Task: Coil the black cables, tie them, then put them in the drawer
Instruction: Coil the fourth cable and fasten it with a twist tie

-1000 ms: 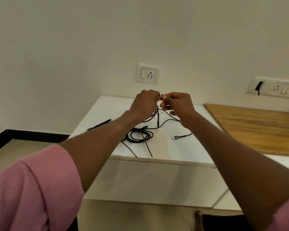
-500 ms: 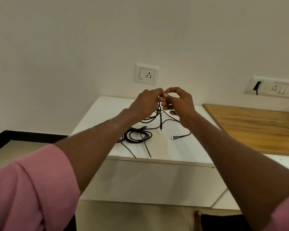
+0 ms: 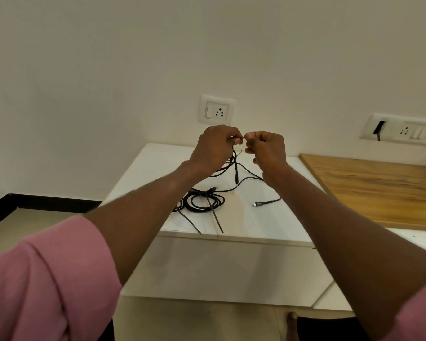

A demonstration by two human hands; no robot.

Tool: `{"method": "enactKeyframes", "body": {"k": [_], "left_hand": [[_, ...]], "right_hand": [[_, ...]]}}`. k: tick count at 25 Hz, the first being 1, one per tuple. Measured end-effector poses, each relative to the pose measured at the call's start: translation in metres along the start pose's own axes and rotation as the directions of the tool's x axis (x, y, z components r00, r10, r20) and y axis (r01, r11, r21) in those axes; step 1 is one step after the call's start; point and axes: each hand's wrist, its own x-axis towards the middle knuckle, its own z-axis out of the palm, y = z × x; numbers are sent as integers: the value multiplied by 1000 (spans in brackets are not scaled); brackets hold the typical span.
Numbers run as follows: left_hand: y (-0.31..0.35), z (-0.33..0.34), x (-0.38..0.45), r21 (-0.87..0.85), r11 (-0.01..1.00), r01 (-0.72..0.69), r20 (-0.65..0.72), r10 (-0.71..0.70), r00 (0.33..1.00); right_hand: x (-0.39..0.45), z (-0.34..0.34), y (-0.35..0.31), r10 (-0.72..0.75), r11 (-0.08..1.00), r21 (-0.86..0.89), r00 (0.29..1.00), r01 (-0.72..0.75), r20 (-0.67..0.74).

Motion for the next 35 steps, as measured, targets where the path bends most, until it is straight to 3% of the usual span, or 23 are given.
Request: {"method": "enactKeyframes", "body": {"k": [6,10,16,21,24,29,32,35], "left_hand": [[-25,-10,0,-49,989,140,-14,-141,990],[-21,-10,-1,-182,953,243,84,-232,969],[-24,-15,0,-421,781,461,347,-331,877],[-24,-15,1,-492,691,529,322,-420,848],[-30,-14,2,-480,711,514,269,-439,857],[-39,-10,7,-427,821,378,23,-408,912],[-43,-12,3,-413,839,355,19,-382,924],[-45,-12,-1,-287,908,304,27,-310,950]], "right_hand": [[7,-10,0,10,996,90,994,0,-111],[5,-15,3,52,996,84,994,-44,-95],[3,-22,10,71,997,12,995,-71,-64],[3,-28,10,73,997,-42,997,-71,30],[2,-29,9,81,985,-157,994,-69,71],[-3,-17,3,86,977,-204,987,-57,139],[-6,-10,0,-1,972,-233,987,39,158],[-6,-8,-4,-116,958,-251,988,138,99]]}}
